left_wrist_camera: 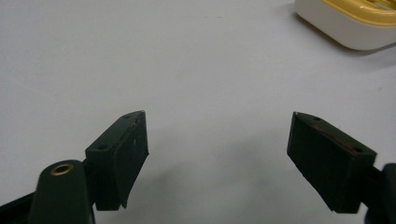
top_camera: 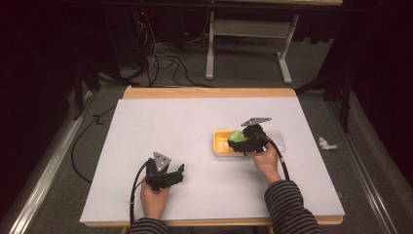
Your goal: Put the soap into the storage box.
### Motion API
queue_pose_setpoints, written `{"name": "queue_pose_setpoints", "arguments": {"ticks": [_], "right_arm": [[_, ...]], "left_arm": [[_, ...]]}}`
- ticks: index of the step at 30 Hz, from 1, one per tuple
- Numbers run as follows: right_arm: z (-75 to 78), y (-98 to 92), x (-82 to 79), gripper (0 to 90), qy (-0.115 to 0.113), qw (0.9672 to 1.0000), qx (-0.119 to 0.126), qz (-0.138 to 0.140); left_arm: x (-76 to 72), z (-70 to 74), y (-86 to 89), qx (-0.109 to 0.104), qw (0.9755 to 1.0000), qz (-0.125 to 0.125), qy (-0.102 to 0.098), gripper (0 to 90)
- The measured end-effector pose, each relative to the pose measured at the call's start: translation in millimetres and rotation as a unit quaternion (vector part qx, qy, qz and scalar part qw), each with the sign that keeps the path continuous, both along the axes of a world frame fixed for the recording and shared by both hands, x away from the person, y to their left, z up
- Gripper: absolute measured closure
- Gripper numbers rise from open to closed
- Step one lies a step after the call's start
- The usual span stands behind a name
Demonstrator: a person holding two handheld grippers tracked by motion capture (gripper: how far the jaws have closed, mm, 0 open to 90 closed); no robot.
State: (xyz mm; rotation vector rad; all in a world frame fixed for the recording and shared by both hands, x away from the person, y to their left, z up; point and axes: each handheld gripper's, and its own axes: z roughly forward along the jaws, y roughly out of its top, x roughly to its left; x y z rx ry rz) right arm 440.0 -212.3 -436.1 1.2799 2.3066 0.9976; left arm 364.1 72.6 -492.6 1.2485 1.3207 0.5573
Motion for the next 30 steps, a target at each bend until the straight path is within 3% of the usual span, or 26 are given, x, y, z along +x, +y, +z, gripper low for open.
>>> {"name": "queue_pose_setpoints", "arguments": {"ticks": [10, 19, 30], "right_arm": [[-7.2, 3.9, 4.9, 26.9, 0.019, 0.9998, -0.010, -0.004], [-8.1, 7.0, 5.0, 26.7, 0.011, 0.9998, -0.018, -0.006], [-4.4, 6.0, 2.5, 24.7, -0.004, 0.9999, -0.012, -0.012]], "left_arm": [[0.2, -0.1, 0.1, 0.000, 1.0000, 0.000, 0.000, 21.1], [0.0, 0.1, 0.1, 0.000, 1.0000, 0.000, 0.000, 21.0], [0.1, -0.1, 0.0, 0.000, 1.0000, 0.000, 0.000, 21.0]]}}
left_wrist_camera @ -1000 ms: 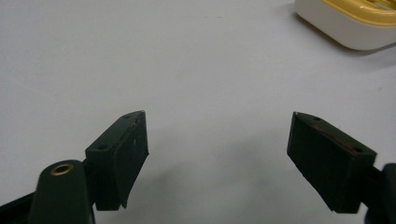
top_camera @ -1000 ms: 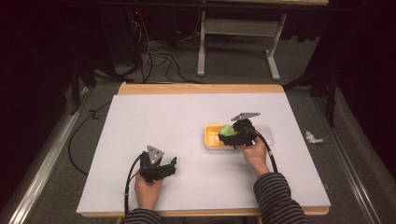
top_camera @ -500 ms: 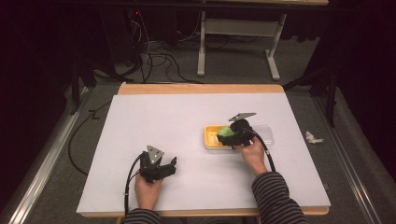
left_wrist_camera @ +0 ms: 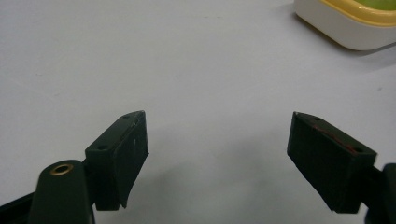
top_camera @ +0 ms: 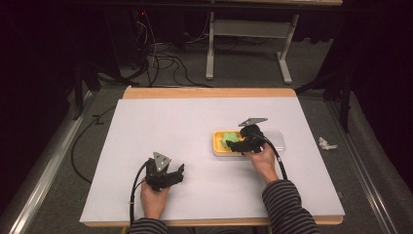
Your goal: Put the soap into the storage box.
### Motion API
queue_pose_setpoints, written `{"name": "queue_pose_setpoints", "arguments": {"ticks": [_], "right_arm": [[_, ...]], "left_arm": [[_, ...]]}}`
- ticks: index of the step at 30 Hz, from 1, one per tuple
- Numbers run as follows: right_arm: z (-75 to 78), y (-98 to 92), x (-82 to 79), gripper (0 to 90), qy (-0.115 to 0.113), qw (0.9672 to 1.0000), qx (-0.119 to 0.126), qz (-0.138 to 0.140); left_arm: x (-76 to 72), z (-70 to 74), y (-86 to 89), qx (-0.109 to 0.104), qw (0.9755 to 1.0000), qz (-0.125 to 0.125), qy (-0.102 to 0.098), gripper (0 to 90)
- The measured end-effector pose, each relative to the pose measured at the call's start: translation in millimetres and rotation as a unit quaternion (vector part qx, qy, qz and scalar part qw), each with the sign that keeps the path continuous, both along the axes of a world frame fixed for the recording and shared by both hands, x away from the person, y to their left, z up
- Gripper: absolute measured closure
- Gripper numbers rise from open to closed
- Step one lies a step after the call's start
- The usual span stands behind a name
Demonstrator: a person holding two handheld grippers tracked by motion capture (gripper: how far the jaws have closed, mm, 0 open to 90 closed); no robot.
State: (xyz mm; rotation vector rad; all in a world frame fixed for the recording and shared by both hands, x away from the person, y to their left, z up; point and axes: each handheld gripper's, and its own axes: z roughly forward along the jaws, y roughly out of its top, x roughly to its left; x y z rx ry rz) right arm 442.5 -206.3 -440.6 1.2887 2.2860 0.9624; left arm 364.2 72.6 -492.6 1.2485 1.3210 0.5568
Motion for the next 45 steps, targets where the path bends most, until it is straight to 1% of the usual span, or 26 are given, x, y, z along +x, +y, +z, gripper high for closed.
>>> {"name": "queue_pose_setpoints", "arguments": {"ticks": [2, 4, 7, 14, 16, 18, 21, 22, 23, 26, 29, 31, 36, 37, 39, 45], "right_arm": [[0.7, -0.5, -0.4, 24.7, -0.001, 1.0000, 0.001, 0.001], [3.2, -1.3, -1.8, 24.9, -0.008, 1.0000, 0.002, 0.000], [8.3, -3.9, -4.9, 25.2, -0.019, 0.9997, 0.012, -0.001], [16.7, -9.3, -11.1, 25.4, -0.030, 0.9993, 0.022, -0.003], [19.2, -11.8, -13.0, 25.4, -0.037, 0.9991, 0.023, 0.000], [20.3, -12.4, -14.0, 25.4, -0.037, 0.9990, 0.024, 0.000], [24.1, -15.3, -16.7, 25.4, -0.044, 0.9986, 0.030, -0.001], [24.7, -15.5, -17.5, 25.4, -0.044, 0.9986, 0.031, -0.003], [25.4, -16.4, -17.9, 25.4, -0.048, 0.9984, 0.029, -0.002], [27.9, -18.6, -21.0, 25.3, -0.049, 0.9983, 0.031, -0.004], [31.2, -22.6, -23.9, 25.1, -0.056, 0.9979, 0.031, -0.004], [32.2, -23.7, -24.9, 25.1, -0.056, 0.9979, 0.033, -0.005], [38.5, -33.6, -30.8, 25.1, -0.069, 0.9969, 0.037, -0.010], [39.7, -34.5, -32.1, 25.1, -0.068, 0.9969, 0.037, -0.013], [41.3, -36.4, -34.1, 25.1, -0.072, 0.9966, 0.038, -0.014], [44.9, -42.3, -39.4, 25.1, -0.079, 0.9960, 0.038, -0.015]], "left_arm": [[0.1, -0.1, 0.0, 0.001, 1.0000, 0.000, 0.000, 21.0], [0.2, 0.0, 0.2, 0.001, 1.0000, -0.001, 0.001, 21.1], [-0.5, 0.3, -0.1, -0.001, 1.0000, 0.000, -0.002, 21.0], [-0.2, 0.2, 0.0, 0.000, 1.0000, 0.000, -0.001, 21.1], [-0.5, 0.3, -0.2, -0.001, 1.0000, 0.001, -0.002, 21.1], [-0.3, 0.1, -0.1, 0.000, 1.0000, 0.001, -0.001, 21.1], [-0.1, 0.0, -0.2, 0.001, 1.0000, 0.001, -0.001, 21.1], [0.0, -0.1, -0.2, 0.001, 1.0000, 0.000, 0.000, 21.1], [-0.2, 0.1, -0.1, 0.000, 1.0000, 0.000, 0.000, 21.1], [-0.4, 0.0, -0.2, 0.002, 1.0000, 0.000, -0.002, 21.1], [-0.4, 0.1, -0.2, 0.001, 1.0000, 0.000, -0.001, 21.1], [-0.2, -0.1, -0.3, 0.001, 1.0000, 0.001, -0.001, 21.1], [-0.5, 0.0, -0.2, 0.002, 1.0000, 0.000, -0.002, 21.1], [-0.4, 0.2, -0.3, -0.001, 1.0000, 0.001, -0.002, 21.1], [-0.4, -0.1, -0.3, 0.002, 1.0000, 0.000, -0.002, 21.1], [-0.7, 0.1, -0.5, 0.001, 1.0000, 0.000, -0.003, 21.1]]}}
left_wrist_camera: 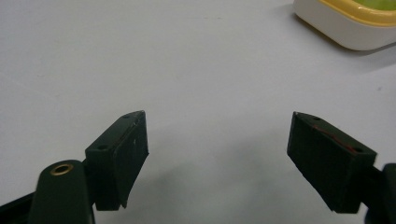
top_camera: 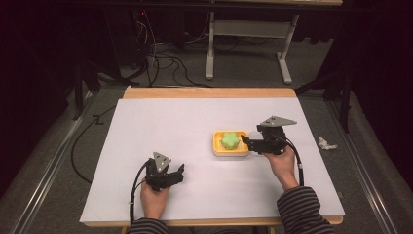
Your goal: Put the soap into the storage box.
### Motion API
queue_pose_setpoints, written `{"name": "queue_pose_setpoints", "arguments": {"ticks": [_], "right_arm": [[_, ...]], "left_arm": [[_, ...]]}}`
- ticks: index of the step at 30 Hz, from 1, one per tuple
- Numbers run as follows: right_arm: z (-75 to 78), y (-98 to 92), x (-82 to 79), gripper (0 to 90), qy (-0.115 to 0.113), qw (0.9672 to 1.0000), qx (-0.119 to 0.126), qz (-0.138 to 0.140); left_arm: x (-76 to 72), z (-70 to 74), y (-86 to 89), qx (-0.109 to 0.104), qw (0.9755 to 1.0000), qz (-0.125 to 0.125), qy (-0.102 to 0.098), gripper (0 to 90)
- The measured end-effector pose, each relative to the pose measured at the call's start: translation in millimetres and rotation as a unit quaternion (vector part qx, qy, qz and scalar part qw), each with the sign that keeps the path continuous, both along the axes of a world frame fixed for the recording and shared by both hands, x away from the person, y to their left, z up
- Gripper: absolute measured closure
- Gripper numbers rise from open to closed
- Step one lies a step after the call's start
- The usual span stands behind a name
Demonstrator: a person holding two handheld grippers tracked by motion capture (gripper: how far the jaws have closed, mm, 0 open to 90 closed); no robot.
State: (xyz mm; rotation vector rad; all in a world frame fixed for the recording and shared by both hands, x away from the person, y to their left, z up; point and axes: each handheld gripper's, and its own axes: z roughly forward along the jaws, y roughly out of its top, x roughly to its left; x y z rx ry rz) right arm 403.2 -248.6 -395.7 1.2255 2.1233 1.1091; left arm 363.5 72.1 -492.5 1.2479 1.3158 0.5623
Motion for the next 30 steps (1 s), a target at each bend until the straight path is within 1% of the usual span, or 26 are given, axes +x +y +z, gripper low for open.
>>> {"name": "queue_pose_setpoints", "arguments": {"ticks": [8, 11, 15, 16, 21, 25, 29, 30], "right_arm": [[2.7, -5.2, -6.6, 25.1, -0.006, 0.9999, 0.007, -0.005], [2.4, -8.7, -9.4, 25.1, -0.007, 1.0000, 0.003, -0.006], [5.1, -17.1, -13.8, 25.1, -0.012, 0.9998, 0.009, -0.015], [5.7, -18.7, -14.8, 25.1, -0.016, 0.9997, 0.010, -0.013], [6.5, -22.8, -18.9, 25.1, -0.015, 0.9997, 0.010, -0.016], [7.7, -28.9, -22.5, 25.1, -0.020, 0.9995, 0.015, -0.020], [8.5, -32.2, -26.1, 25.1, -0.018, 0.9995, 0.015, -0.023], [8.6, -33.0, -26.3, 25.1, -0.022, 0.9994, 0.014, -0.023]], "left_arm": [[-0.3, 0.1, -0.1, 0.001, 1.0000, -0.001, -0.001, 21.1], [-0.4, 0.1, -0.2, 0.001, 1.0000, -0.001, -0.001, 21.1], [-0.2, -0.3, -0.2, 0.004, 1.0000, -0.002, 0.001, 21.3], [-0.1, -0.4, -0.6, 0.004, 1.0000, -0.001, 0.001, 21.2], [0.0, -0.4, -0.6, 0.004, 1.0000, 0.000, 0.002, 21.2], [0.4, -0.6, -0.8, 0.005, 1.0000, -0.001, 0.003, 21.3], [0.0, -0.5, -0.9, 0.005, 1.0000, -0.001, 0.002, 21.3], [0.0, -0.5, -0.9, 0.005, 1.0000, -0.001, 0.003, 21.2]]}}
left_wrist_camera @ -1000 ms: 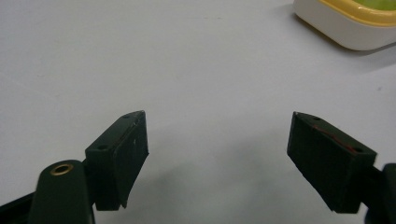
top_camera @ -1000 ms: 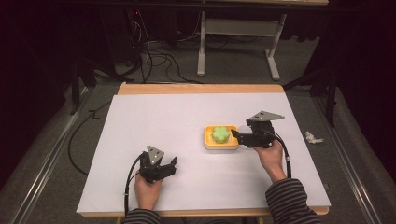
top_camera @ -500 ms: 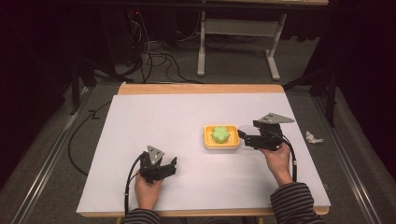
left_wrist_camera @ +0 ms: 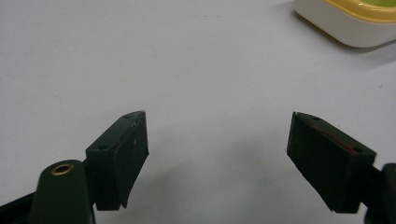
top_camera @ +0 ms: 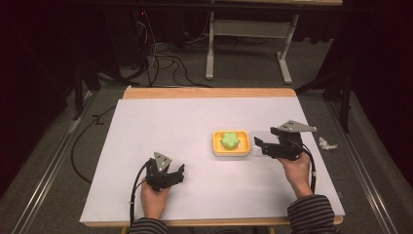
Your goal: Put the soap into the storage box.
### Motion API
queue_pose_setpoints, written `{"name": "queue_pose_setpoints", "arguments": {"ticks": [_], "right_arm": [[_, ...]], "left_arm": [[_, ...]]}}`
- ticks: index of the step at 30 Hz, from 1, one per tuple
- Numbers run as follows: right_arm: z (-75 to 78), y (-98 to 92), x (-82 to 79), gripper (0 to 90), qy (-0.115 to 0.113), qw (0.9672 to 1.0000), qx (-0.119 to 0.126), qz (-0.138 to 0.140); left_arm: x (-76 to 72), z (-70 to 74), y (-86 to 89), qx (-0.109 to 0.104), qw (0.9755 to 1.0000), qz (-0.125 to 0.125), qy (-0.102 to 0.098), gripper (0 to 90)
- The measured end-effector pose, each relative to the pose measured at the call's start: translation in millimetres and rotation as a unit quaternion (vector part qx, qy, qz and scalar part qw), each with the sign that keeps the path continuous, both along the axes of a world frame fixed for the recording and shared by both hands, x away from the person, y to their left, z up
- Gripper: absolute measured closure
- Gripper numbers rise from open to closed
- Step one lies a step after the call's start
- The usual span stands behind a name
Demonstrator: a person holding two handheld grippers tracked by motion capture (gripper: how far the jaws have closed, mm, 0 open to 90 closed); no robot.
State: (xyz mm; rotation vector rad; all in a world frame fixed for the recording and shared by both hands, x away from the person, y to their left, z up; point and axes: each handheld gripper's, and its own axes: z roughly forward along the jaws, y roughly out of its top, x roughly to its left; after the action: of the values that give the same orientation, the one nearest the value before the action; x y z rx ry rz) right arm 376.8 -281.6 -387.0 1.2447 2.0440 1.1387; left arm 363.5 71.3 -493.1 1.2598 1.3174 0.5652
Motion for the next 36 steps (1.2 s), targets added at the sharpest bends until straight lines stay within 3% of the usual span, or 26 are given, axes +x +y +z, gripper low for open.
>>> {"name": "queue_pose_setpoints", "arguments": {"ticks": [36], "right_arm": [[-10.9, -27.9, -33.8, 24.9, 0.008, 0.9997, 0.004, -0.022]], "left_arm": [[-0.6, 0.3, 0.1, -0.002, 1.0000, -0.001, -0.002, 20.9]]}}
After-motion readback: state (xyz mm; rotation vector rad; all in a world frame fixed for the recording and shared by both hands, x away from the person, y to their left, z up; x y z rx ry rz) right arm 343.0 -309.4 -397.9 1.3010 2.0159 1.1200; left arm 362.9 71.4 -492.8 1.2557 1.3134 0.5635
